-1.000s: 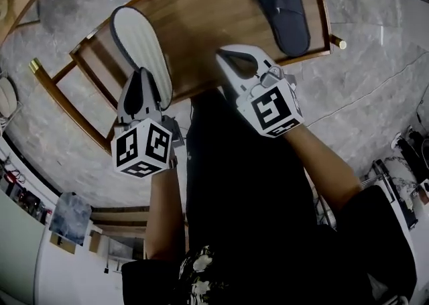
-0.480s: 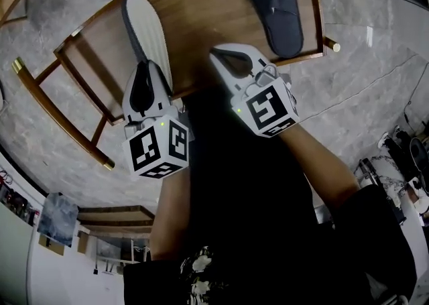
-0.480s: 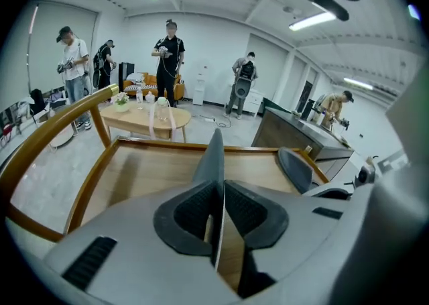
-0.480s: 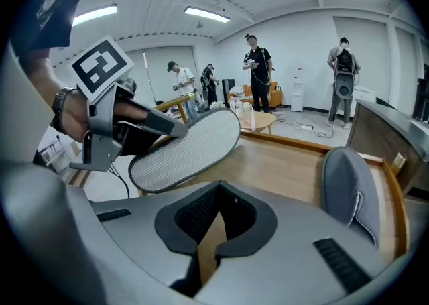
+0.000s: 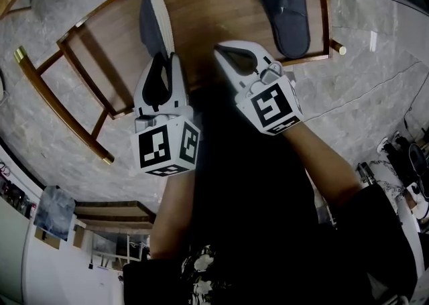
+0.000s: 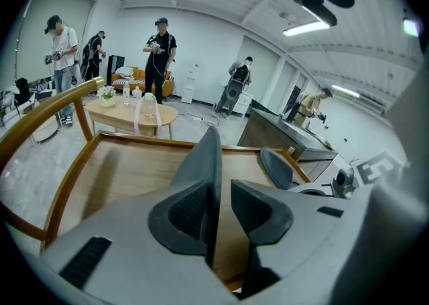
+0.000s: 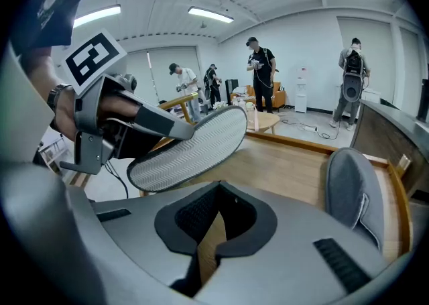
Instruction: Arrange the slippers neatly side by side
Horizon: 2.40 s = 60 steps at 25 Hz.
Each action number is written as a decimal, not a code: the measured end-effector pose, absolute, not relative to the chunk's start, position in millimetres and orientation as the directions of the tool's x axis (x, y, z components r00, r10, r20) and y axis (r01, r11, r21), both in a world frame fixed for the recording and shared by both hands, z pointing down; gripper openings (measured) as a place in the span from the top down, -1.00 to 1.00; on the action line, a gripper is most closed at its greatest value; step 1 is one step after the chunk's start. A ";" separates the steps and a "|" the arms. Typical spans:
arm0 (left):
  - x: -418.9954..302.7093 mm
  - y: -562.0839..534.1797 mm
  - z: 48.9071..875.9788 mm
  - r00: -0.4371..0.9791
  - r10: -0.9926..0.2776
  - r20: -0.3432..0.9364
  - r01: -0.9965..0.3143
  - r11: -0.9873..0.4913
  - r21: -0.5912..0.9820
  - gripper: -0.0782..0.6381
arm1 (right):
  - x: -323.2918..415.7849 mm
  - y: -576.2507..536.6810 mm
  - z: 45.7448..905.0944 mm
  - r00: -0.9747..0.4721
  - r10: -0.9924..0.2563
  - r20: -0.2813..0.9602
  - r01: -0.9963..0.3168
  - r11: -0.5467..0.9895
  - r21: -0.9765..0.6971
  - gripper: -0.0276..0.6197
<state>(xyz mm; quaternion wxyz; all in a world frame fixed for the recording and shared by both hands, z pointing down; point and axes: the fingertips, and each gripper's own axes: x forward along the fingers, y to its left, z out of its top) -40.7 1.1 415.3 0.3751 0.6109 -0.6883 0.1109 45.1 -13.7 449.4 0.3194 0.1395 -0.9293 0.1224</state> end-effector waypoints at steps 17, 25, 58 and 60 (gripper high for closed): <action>-4.2 7.9 404.5 0.197 -0.732 0.653 -0.946 0.034 0.324 0.52 | 69.6 -43.1 433.7 -0.730 -0.338 0.594 -0.490 0.864 -0.111 0.92; -17.2 -1.6 398.9 0.245 -0.726 0.643 -0.969 -0.178 0.168 0.43 | 70.4 -45.3 405.8 -0.722 -0.460 0.517 -0.594 0.795 -0.122 0.92; -51.0 -37.8 420.1 -0.001 -0.755 0.656 -0.952 0.203 0.231 0.72 | 93.6 -100.0 386.3 -0.822 -0.319 0.472 -0.422 0.897 -0.129 0.92; -56.2 -37.9 423.6 0.002 -0.753 0.658 -0.951 0.202 0.233 0.72 | 91.2 -98.8 387.6 -0.816 -0.327 0.477 -0.436 0.889 -0.137 0.92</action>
